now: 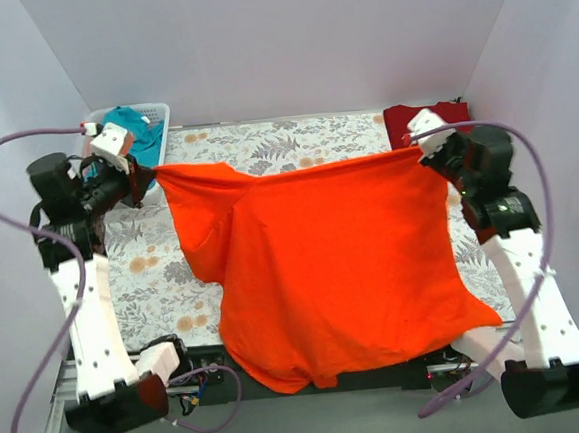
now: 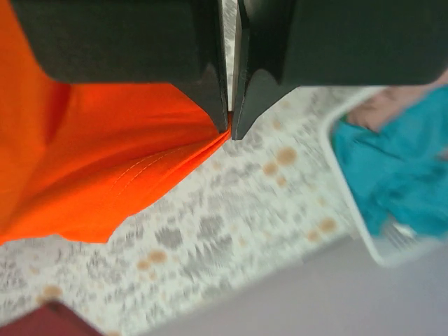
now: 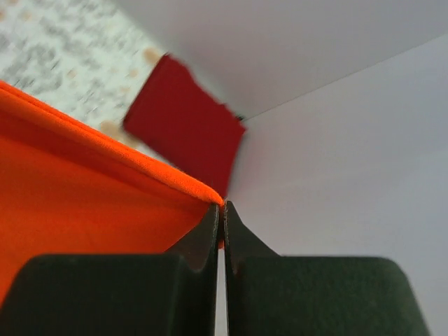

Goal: Fold and stack the t-shirts
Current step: Flatten the tshirt out

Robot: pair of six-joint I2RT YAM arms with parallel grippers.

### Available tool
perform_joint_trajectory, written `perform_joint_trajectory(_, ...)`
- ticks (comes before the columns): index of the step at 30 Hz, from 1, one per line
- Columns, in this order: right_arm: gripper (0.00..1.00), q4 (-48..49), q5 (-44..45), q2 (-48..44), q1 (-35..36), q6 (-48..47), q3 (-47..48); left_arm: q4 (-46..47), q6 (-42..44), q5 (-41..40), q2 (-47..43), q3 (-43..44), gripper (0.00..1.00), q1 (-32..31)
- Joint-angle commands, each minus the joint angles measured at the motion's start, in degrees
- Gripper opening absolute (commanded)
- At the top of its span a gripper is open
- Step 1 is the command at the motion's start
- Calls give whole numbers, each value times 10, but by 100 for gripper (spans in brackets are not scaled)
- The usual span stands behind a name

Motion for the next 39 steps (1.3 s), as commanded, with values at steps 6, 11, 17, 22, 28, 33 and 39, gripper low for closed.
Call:
perform_joint_trajectory(6, 1, 130, -79, 163, -6, 3, -96, 79, -29, -143, 190, -106, 0, -133)
perform_joint_trajectory(11, 1, 145, -52, 354, -6, 30, -6, 142, -76, -271, 409, -14, 0, -180)
perform_joint_trajectory(17, 25, 97, 39, 508, -5, 94, 150, 79, -117, -344, 689, 325, 2, -179)
perform_joint_trajectory(22, 60, 31, 54, 494, -10, 100, 173, -3, -132, -289, 715, 440, 61, -176)
perform_joint_trajectory(28, 64, -150, -50, 433, -18, 103, 179, -94, -119, -188, 556, 255, 58, -161)
perform_joint_trajectory(33, 43, -283, -142, 389, -15, 109, 90, -129, -103, -137, 388, 14, 34, -161)
perform_joint_trajectory(39, 33, -298, -177, 385, -14, 117, 9, -106, -105, -144, 311, -180, 28, -161)
